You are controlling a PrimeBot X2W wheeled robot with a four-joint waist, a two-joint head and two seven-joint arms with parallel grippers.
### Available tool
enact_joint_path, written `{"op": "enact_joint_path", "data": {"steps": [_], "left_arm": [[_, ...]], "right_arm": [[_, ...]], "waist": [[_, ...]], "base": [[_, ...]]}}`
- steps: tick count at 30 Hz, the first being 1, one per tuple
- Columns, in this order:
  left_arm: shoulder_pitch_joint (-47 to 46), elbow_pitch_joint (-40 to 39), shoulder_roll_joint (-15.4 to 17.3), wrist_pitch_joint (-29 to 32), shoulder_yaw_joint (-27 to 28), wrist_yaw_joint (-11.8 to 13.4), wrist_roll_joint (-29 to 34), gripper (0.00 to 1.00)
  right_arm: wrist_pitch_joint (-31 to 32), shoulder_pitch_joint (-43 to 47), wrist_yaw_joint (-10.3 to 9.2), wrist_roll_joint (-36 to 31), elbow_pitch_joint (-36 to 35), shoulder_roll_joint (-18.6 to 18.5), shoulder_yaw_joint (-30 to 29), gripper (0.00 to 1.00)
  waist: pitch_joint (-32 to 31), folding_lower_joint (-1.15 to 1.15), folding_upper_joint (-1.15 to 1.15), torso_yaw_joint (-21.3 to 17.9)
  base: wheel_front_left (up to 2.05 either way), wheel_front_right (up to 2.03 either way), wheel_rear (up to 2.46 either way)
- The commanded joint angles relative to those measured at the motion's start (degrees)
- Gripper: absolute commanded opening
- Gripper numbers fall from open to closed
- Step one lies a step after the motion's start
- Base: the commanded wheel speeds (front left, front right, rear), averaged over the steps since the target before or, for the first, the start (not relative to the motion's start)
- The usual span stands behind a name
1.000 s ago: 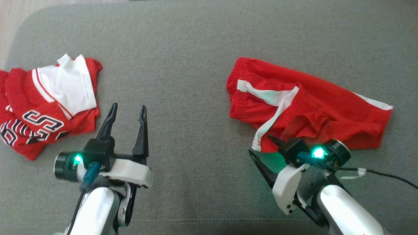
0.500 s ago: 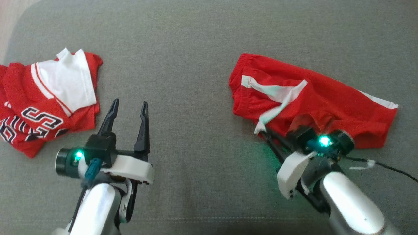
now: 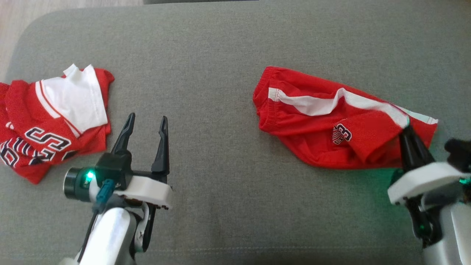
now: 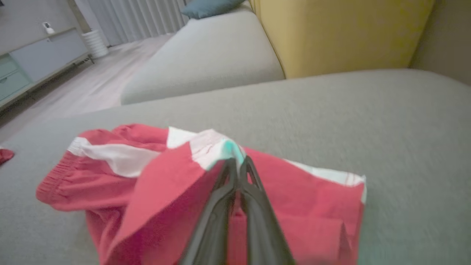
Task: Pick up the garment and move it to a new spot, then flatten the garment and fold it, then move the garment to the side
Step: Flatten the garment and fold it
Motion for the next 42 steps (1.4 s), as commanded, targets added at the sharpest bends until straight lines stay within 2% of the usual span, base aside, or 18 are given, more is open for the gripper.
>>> {"op": "enact_joint_path", "data": {"steps": [1,6,13,26,42], "left_arm": [[-1.2,-1.6,0.5,-0.7,2.0,-0.2,0.6,1.0],[-0.3,-1.4,0.8,-0.7,2.2,-0.2,0.5,1.0],[1.2,-1.8,1.3,-0.7,2.5,0.2,0.4,1.0],[2.8,-2.7,2.1,-0.7,2.5,1.3,0.1,1.0],[3.9,-4.0,2.7,-0.3,2.4,2.3,-0.5,1.0]], "right_arm": [[-0.8,0.0,0.22,0.8,0.0,-0.1,-0.3,1.0],[-4.8,0.2,0.22,1.2,4.2,0.8,-5.1,1.0],[-9.4,1.0,0.22,-4.6,-2.1,0.7,-2.5,1.0],[-3.9,9.9,0.22,-6.8,-16.3,3.7,4.6,1.0],[-2.6,11.6,0.22,-6.5,-18.2,5.0,6.0,1.0]], "waist": [[-0.2,0.0,0.0,0.0],[-1.2,0.0,0.0,-0.4],[-2.9,0.0,0.0,-1.0],[-5.3,0.0,0.0,-0.9],[-5.5,0.0,0.0,-0.9]], "base": [[0.0,0.0,0.0],[0.0,0.0,0.0],[0.0,0.0,0.0],[0.0,0.0,0.0],[0.0,0.0,0.0]]}}
